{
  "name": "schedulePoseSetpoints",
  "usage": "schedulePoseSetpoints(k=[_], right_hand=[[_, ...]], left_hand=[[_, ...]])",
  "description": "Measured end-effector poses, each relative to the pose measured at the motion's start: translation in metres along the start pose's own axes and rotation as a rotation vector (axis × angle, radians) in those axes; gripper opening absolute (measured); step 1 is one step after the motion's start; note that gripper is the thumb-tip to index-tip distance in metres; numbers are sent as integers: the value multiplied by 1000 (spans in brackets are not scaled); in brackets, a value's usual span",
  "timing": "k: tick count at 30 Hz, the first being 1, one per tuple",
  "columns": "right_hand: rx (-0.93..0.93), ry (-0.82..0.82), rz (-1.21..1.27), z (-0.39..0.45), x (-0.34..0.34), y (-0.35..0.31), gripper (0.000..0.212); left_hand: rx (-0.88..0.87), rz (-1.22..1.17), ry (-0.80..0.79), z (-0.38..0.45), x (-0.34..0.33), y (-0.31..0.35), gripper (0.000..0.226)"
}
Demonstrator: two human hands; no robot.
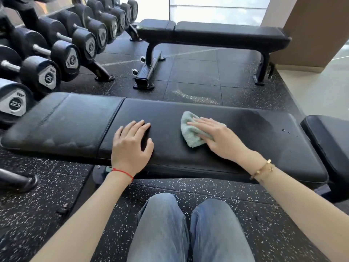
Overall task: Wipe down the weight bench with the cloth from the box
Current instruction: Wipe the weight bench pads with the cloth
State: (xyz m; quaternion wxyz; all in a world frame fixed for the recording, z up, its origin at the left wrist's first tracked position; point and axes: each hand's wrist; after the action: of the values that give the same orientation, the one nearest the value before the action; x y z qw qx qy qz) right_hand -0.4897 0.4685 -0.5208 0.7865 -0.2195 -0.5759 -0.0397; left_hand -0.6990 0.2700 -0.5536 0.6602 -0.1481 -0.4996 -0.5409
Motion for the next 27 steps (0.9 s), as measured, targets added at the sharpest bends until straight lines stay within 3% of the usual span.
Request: schedulePoseSetpoints(k=[5,10,13,16,20,23,27], right_hand=[[-264,94,-80,90,-20,11,50],[-38,59,-5,68,-39,-48,59],[61,21,4,17,-25,-37,62],[-81,61,-55,8,-8,4,63],[-309,87,-130,79,-9,23,52],[-170,48,-77,99,-30,-22,54],[95,-20,14,38,-33,-52,55]], left_hand=[[8,12,4,0,1,2,51],[-1,18,-1,0,0,0,50],[-4,8,0,0,-1,-1,51],[4,1,7,0,-2,0,50],[15,4,10,0,-2,0,50],[11,7,14,0,-2,-1,50],[4,3,16,0,-2,-2,50]])
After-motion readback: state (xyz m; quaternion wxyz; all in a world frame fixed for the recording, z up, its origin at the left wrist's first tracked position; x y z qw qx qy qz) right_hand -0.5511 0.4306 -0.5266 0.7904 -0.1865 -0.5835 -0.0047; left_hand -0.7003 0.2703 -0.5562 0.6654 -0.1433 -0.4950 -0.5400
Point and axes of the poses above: each hand's wrist, its own z-axis towards the middle knuckle, its own x-axis out of the back of the hand, y = z × x, and after that the axes turned 7 degrees about -z, right-handed
